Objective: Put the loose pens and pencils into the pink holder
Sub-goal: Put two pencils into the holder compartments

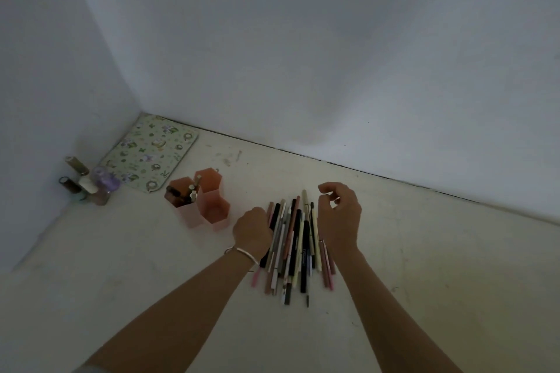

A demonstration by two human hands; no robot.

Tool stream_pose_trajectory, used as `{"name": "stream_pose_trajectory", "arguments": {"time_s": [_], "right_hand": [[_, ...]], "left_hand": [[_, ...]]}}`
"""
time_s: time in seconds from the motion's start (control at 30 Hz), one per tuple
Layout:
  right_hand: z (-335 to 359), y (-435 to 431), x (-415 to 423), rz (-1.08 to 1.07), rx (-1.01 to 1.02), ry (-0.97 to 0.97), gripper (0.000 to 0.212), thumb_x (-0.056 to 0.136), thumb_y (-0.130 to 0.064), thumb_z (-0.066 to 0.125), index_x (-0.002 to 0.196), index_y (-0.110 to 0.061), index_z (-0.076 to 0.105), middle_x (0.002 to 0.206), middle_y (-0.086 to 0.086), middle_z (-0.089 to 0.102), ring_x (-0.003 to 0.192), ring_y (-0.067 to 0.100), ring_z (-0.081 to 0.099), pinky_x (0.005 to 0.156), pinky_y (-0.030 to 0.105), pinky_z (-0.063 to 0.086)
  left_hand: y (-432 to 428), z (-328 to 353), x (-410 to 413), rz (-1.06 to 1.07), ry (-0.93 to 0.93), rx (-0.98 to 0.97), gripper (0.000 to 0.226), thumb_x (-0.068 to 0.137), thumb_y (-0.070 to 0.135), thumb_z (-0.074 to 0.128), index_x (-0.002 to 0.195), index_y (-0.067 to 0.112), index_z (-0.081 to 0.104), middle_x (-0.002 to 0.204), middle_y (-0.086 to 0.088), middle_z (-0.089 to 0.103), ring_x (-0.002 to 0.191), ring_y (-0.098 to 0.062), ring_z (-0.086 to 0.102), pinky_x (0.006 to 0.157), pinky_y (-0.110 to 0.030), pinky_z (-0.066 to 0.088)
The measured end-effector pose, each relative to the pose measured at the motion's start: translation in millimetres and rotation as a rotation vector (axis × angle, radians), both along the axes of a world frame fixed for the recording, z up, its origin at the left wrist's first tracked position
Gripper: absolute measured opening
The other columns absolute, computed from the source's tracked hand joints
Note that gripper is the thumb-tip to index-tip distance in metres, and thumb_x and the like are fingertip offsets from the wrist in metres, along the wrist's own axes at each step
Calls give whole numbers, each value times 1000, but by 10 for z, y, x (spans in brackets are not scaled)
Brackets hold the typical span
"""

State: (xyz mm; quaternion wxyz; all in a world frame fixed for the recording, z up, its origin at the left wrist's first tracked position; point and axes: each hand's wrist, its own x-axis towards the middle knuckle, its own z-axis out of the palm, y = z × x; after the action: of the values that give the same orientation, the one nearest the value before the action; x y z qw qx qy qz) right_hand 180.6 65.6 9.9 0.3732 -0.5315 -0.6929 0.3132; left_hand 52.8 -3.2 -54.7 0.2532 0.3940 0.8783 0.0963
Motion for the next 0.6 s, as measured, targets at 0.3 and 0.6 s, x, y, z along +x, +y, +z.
{"name": "stream_pose_trajectory", "arguments": {"time_s": [0.3, 0.6], "right_hand": [[-41, 45, -308, 122, -40, -246, 19, 89, -9, 55, 101, -14, 68, 93, -2, 67, 91, 17, 59, 83, 32, 49], [-652, -406, -728, 430, 111, -1175, 28, 97, -26, 48, 109, -12, 68, 130, 12, 54, 129, 34, 39, 109, 44, 27]], "left_hand": [[119, 717, -258, 109, -266, 370, 31, 83, 17, 69, 108, 10, 52, 91, -1, 66, 84, -19, 67, 68, -26, 54], [-92, 1290, -591, 134, -308, 790, 57, 86, 9, 66, 136, 21, 40, 77, 7, 62, 64, -2, 62, 53, -3, 48]]}}
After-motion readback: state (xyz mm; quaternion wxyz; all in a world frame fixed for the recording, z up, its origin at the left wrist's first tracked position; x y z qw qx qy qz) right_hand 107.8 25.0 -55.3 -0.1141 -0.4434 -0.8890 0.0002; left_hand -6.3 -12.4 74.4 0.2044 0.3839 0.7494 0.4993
